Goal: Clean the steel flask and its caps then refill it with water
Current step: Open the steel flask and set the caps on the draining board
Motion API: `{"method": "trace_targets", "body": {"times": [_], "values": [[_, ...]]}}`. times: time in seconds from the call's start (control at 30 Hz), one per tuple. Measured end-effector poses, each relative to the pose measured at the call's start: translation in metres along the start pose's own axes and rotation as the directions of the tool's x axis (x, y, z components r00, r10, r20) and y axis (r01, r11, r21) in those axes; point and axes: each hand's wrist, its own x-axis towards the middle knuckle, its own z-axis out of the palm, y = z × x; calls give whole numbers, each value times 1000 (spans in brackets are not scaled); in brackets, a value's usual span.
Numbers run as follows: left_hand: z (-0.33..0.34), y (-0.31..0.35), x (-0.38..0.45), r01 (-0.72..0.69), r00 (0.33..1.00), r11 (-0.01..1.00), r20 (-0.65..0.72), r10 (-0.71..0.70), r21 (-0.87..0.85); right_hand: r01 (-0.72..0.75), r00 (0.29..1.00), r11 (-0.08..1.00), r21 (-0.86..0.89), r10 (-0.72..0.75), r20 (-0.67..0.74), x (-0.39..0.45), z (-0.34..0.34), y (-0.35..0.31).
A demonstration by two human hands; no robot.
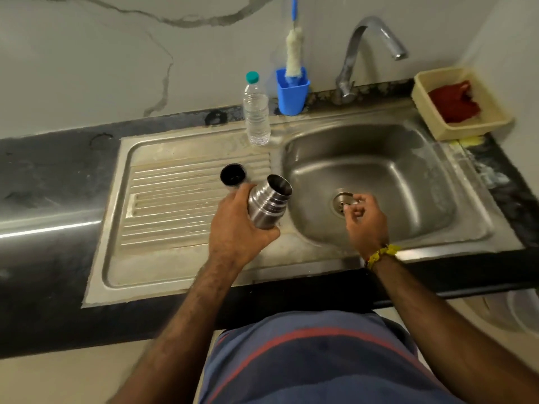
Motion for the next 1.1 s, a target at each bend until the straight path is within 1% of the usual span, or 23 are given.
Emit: {"method": "trace_targets", "body": {"times": [0.07,0.23,0.33,0.4,0.5,0.67,0.77,0.97,1.1], "values": [[13,9,7,-23,998,997,52,19,77,9,1000,999,-51,-9,17,3,-4,8],[42,31,17,-47,987,976,160,13,213,-5,992,984,-178,27,124,11,-13,25],[54,40,17,-65,976,942,216,-9,330,30,989,955,-295,15,147,15,-26,37],[60,41,15,-72,971,921,237,-22,383,37,991,938,-345,11,136,17,-37,46],[64,40,13,-67,969,908,244,-40,413,33,995,938,-344,1,97,16,-42,50],[70,47,22,-58,971,907,234,-46,418,72,993,929,-362,-33,114,15,-40,46],[76,50,24,-70,963,891,262,-56,448,74,996,943,-324,-51,77,14,-41,51],[81,53,22,-116,947,875,318,-46,471,100,992,936,-338,-69,103,16,-33,59],[86,54,26,-127,937,868,344,-53,480,112,992,931,-347,-83,97,18,-35,58]]}}
